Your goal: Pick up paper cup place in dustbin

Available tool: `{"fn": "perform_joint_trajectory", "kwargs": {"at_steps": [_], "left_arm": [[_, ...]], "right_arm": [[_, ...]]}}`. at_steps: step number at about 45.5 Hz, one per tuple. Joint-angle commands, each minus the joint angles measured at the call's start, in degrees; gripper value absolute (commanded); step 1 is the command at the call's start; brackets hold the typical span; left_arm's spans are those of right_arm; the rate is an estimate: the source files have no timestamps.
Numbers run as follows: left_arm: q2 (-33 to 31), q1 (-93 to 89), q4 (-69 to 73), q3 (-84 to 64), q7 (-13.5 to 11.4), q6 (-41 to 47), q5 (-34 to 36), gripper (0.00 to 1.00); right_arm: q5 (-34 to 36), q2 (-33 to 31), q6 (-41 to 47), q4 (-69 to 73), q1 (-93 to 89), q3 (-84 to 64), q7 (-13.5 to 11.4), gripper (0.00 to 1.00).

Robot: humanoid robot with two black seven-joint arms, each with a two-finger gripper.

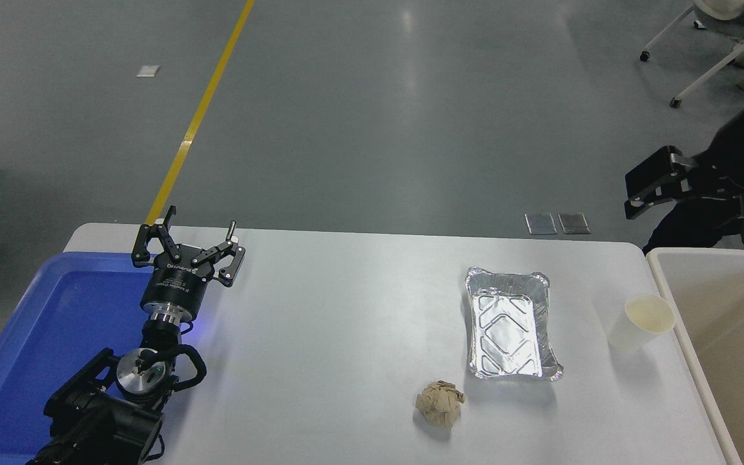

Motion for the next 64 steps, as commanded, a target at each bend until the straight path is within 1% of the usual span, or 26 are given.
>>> {"fn": "perform_joint_trajectory", "kwargs": {"at_steps": [1, 7, 18, 24, 31, 38, 45, 53, 64], "left_arm": [[0.0, -0.01, 0.0, 0.0, 0.01, -0.01, 0.0, 0.99], [0.0, -0.01, 0.0, 0.0, 0.01, 0.08, 0.0, 0.99], [0.0, -0.01, 0.0, 0.0, 0.01, 0.07, 0.0, 0.99], [0.0, -0.09, 0.0, 0.0, 0.01, 0.07, 0.0, 0.99], [0.0, -0.01, 0.0, 0.0, 0.01, -0.01, 0.0, 0.99], [0.0, -0.09, 0.0, 0.0, 0.01, -0.01, 0.0, 0.99], [0.0, -0.01, 0.0, 0.09, 0.01, -0.01, 0.0, 0.99], [0.0, -0.09, 0.0, 0.09, 0.01, -0.01, 0.0, 0.99], [0.0, -0.09, 0.0, 0.0, 0.01, -0.01, 0.0, 0.99]], "right_arm": [[-9.02, -3.39, 0.69, -3.7, -6.71, 3.43, -0.08, 1.0], [-14.91, -4.09, 0.69, -6.6, -11.89, 5.72, 0.01, 1.0], [-20.9, -4.18, 0.69, -12.4, -22.0, 10.99, 0.27, 1.0], [-21.34, -3.74, 0.6, -16.18, -28.41, 14.42, 0.27, 1.0], [-23.88, -3.39, -3.52, -20.74, -35.62, 19.16, 0.36, 1.0], [-24.5, -0.85, -5.99, -26.02, -42.65, 23.38, 0.45, 1.0], [-24.85, 0.82, -9.07, -28.57, -48.63, 26.37, 0.45, 1.0], [-28.02, 1.88, -11.44, -30.24, -54.17, 30.33, 0.62, 1.0], [-28.63, 4.08, -15.39, -32.7, -58.57, 31.03, 0.71, 1.0]]}}
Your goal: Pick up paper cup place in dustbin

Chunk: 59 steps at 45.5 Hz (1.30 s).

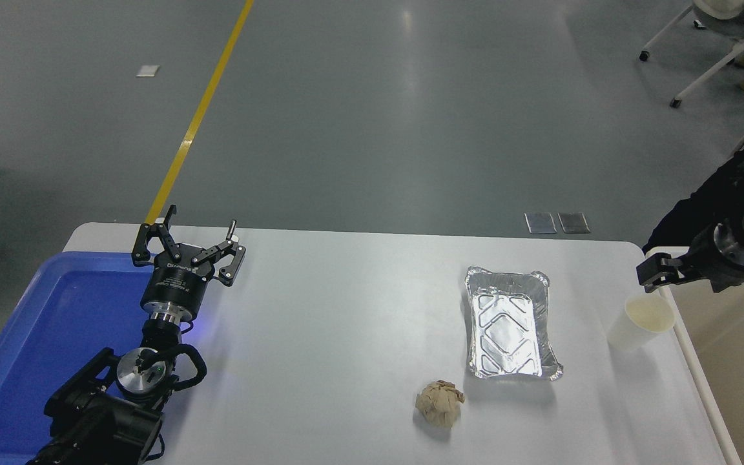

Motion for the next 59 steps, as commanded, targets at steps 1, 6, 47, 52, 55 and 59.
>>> {"fn": "perform_joint_trajectory", "kwargs": {"at_steps": [1, 6, 47, 52, 55, 59], "left_arm": [[0.0, -0.03, 0.0, 0.02, 0.0, 0.01, -0.01, 0.99], [0.0, -0.02, 0.0, 0.02, -0.09, 0.01, -0.01, 0.99], [0.0, -0.03, 0.0, 0.02, 0.0, 0.1, -0.01, 0.99], [0.0, -0.03, 0.0, 0.02, 0.0, 0.1, -0.01, 0.99], [0.0, -0.02, 0.0, 0.02, 0.0, 0.01, -0.01, 0.99], [0.0, 0.06, 0.0, 0.02, -0.09, 0.01, -0.01, 0.99]], "right_arm": [[-1.2, 2.3, -4.06, -2.91, -5.83, 1.99, 0.1, 1.0], [-1.2, 3.26, -5.91, -4.58, -7.85, 1.99, 0.19, 1.0], [-3.4, 3.97, -13.64, -8.45, -13.57, 1.99, 1.24, 0.95], [-3.4, 3.97, -13.82, -8.45, -13.83, 1.9, 1.51, 0.82], [-3.4, 4.06, -13.73, -8.45, -14.0, 1.81, 1.77, 0.71], [-3.75, 3.97, -13.82, -8.54, -14.09, 1.9, 1.94, 0.63]]}}
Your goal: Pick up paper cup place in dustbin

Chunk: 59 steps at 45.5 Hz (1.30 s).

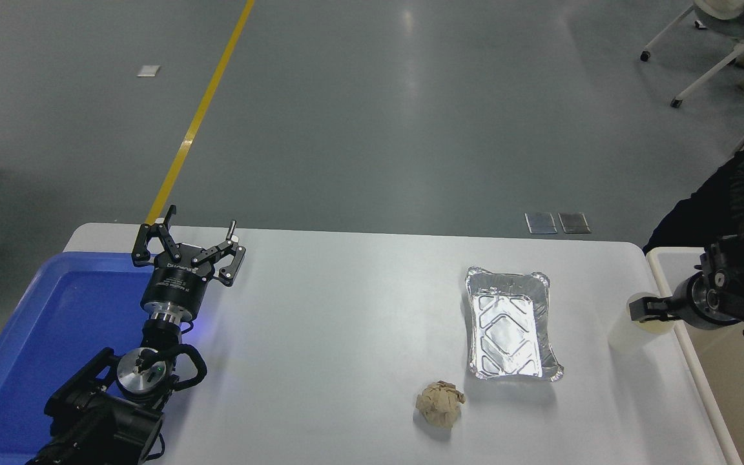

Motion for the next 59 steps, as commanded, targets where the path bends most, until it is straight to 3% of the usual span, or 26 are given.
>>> {"fn": "perform_joint_trajectory", "kwargs": {"at_steps": [1, 10, 37, 59], "left_arm": [[0.0, -0.01, 0.0, 0.0, 0.04, -0.04, 0.0, 0.99], [0.0, -0.01, 0.0, 0.0, 0.04, -0.04, 0.0, 0.99], [0.0, -0.01, 0.0, 0.0, 0.04, -0.04, 0.0, 0.99], [0.0, -0.01, 0.0, 0.0, 0.04, -0.04, 0.0, 0.99]], "right_arm": [[-0.39, -0.02, -0.74, -0.23, -0.66, -0.01, 0.88, 0.61], [-1.09, 0.07, -0.3, 0.03, -0.93, -0.19, 1.5, 0.01], [-0.75, -1.51, 0.14, 1.61, 1.0, 2.1, 1.67, 0.0], [2.24, -17.85, 13.4, 22.35, 29.2, -3.69, 1.32, 0.0]]}}
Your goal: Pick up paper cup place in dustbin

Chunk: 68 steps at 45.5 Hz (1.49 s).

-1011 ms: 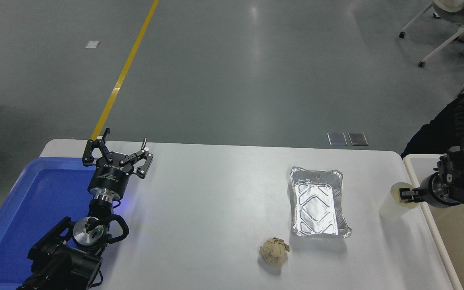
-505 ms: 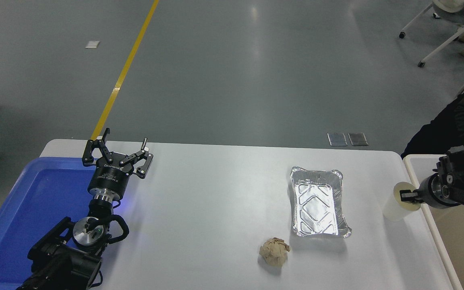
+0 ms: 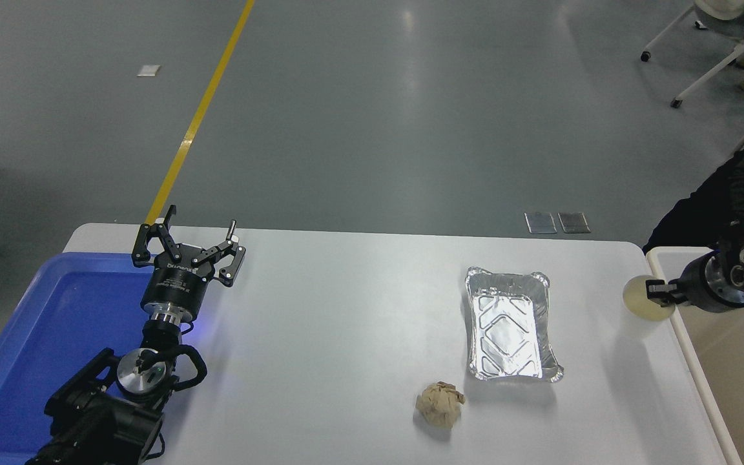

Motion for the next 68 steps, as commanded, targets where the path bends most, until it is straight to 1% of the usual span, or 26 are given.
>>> {"fn": "perform_joint_trajectory", "kwargs": {"at_steps": [1, 8, 18, 24, 37, 41, 45, 49, 51, 55, 58, 68], "left_arm": [[0.0, 0.06, 0.0, 0.0, 0.0, 0.01, -0.01, 0.99], [0.0, -0.03, 0.0, 0.0, 0.0, 0.01, -0.01, 0.99], [0.0, -0.03, 0.0, -0.09, 0.0, 0.02, -0.01, 0.99], [0.0, 0.06, 0.0, 0.0, 0.0, 0.1, -0.01, 0.99], [0.09, 0.06, 0.0, 0.0, 0.0, 0.01, -0.01, 0.99], [0.0, 0.06, 0.0, -0.09, 0.0, 0.01, -0.01, 0.99], [0.0, 0.06, 0.0, 0.0, 0.0, 0.01, -0.01, 0.99], [0.0, 0.06, 0.0, -0.09, 0.0, 0.01, -0.01, 0.99], [0.0, 0.06, 0.0, -0.09, 0.0, 0.01, -0.01, 0.99], [0.0, 0.06, 0.0, -0.09, 0.0, 0.01, -0.01, 0.99], [0.09, 0.06, 0.0, 0.0, 0.0, 0.01, -0.01, 0.99], [0.0, 0.06, 0.0, -0.09, 0.0, 0.01, -0.01, 0.99]], "right_arm": [[0.82, -7.24, 7.83, 9.25, 16.42, -5.06, -0.12, 0.0], [1.26, -10.32, 13.81, 13.73, 29.08, -9.89, -0.21, 0.0], [5.57, -10.06, 18.83, 18.48, 46.92, -22.54, -0.04, 0.0], [6.27, -9.71, 18.83, 20.5, 53.61, -26.07, -0.04, 0.0], [8.03, -10.59, 18.83, 20.24, 57.57, -26.78, -0.21, 0.0], [8.47, -12.25, 18.83, 19.63, 57.66, -26.69, -0.56, 0.0], [8.38, -14.27, 18.83, 16.65, 56.7, -25.9, -0.92, 0.0], [8.47, -16.82, 18.83, 9.89, 53.36, -25.72, -1.0, 0.0], [8.64, -18.4, 16.91, 6.2, 50.29, -25.02, -1.0, 0.0], [10.66, -19.55, 8.57, -0.84, 41.95, -20.9, -0.92, 0.0], [13.73, -19.9, 3.11, -4.88, 34.22, -16.33, -0.92, 0.0], [24.72, -19.73, -9.11, -15.96, 11.71, -2.27, -0.92, 0.0]]}}
